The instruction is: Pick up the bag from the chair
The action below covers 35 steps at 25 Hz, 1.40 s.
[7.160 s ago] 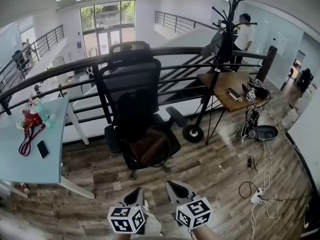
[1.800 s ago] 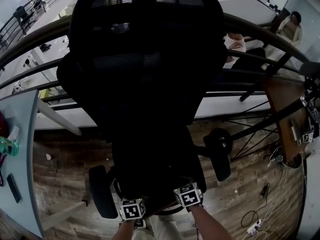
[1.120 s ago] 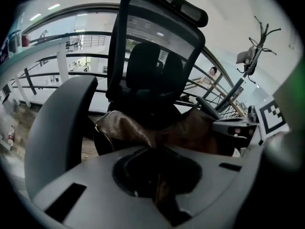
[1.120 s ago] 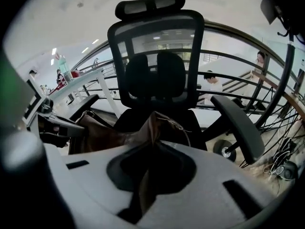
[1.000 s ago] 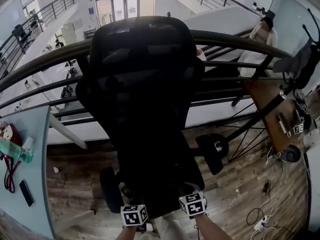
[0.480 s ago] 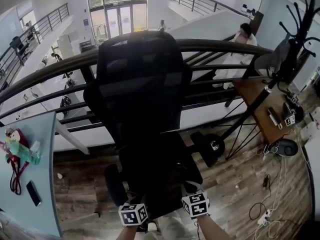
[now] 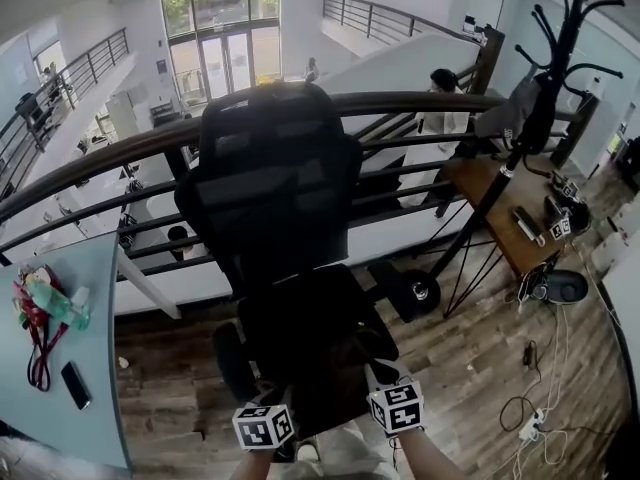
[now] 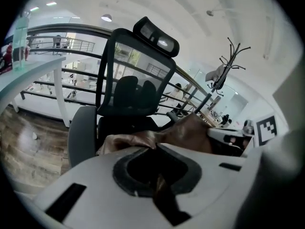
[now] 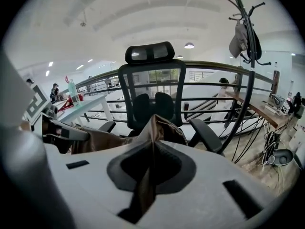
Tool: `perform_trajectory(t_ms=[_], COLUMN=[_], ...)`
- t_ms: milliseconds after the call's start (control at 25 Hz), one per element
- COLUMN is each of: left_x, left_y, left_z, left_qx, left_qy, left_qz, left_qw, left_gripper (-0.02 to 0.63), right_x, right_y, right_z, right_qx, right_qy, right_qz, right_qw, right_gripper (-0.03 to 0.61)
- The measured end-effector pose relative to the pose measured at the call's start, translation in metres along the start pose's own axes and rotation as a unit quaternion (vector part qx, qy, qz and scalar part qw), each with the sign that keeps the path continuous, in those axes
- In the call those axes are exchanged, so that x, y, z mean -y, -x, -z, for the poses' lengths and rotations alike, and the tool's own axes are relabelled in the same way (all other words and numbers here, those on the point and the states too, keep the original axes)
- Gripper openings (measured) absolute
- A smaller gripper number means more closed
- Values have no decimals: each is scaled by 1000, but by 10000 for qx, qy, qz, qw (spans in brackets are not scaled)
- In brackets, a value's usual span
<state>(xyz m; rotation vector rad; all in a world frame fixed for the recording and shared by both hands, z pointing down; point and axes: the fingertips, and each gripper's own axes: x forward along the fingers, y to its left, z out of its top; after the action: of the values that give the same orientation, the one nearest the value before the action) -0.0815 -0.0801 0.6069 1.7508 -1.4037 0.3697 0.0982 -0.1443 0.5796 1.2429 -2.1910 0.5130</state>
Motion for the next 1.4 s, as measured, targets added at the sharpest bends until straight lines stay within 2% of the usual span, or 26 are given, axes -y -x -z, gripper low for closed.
perform_trajectory(t_ms=[200,440,760,1400], left_x=[11,20,29,33], left_y=[12,32,54,70], left_z=[3,2,2,1], left_qx=[43,63,136,263], left_qy=[0,-245,-358,-430], left_qz=[218,333,488,523], left_qw=[9998,9991,9981,9974], left_gripper=[14,12,12,12], right_x=[-4,-13,-24,-33], right_y=[24,50,77,97], right_z=[-6,-8,-16,-19], right_qx=[203,368,557,794], right_qy=[-40,-139,-98,-138], right_qz=[55,100,136,185], right_qw=[9998,9992,9983,9966], right_gripper=[17,15,15,15])
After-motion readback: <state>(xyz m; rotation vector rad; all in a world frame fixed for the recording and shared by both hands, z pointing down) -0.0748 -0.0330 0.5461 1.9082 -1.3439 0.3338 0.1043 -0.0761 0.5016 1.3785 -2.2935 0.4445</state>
